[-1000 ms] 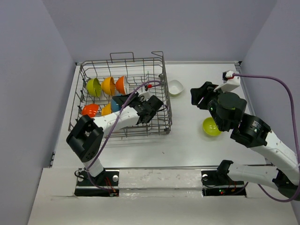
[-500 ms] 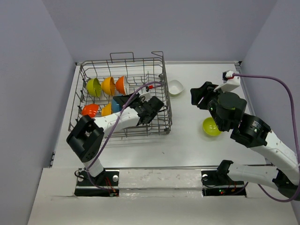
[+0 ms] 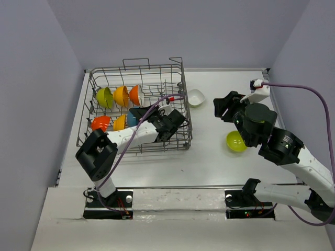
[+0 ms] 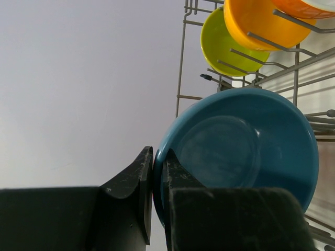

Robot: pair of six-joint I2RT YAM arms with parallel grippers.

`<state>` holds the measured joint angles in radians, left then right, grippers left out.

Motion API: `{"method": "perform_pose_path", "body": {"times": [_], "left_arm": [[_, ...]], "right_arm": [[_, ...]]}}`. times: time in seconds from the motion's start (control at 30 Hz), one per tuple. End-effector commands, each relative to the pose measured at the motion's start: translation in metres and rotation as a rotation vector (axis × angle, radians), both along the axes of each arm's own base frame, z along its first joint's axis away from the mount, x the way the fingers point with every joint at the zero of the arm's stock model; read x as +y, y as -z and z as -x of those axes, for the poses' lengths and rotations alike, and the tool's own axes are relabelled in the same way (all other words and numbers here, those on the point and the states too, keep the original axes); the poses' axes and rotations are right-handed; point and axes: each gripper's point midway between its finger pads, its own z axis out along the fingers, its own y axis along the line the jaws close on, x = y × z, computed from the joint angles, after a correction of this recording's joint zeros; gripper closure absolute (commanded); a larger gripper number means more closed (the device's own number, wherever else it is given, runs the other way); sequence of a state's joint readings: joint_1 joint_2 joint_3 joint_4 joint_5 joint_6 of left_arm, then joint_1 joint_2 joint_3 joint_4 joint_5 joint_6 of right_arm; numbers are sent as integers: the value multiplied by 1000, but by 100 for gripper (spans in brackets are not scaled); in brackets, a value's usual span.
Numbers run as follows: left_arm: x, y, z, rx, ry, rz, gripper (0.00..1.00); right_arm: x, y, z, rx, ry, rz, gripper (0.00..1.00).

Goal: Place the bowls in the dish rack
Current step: Insert the bowl into the dish rack.

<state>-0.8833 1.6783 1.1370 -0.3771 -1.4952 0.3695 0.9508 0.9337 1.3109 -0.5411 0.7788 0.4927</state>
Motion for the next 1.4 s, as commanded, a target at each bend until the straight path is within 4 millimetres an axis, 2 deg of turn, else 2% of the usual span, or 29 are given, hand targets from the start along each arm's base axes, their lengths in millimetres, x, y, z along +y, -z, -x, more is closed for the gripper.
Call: {"method": "perform_pose_path", "body": {"times": [0.0, 0.5, 1.13, 1.37], "left_arm": [[-4, 1, 1, -24, -5, -9, 100], [-4, -5, -1, -44, -2, 41, 100], [23, -23, -1, -96, -67, 90, 100], [26, -20, -2, -87, -76, 80, 100]], "right_arm": [[-7, -15, 1, -44, 27, -43, 44], [-8, -14, 2, -44, 24, -42, 44], [-1, -14, -1, -37, 8, -34, 45], [0, -14, -1, -36, 5, -30, 45]]}}
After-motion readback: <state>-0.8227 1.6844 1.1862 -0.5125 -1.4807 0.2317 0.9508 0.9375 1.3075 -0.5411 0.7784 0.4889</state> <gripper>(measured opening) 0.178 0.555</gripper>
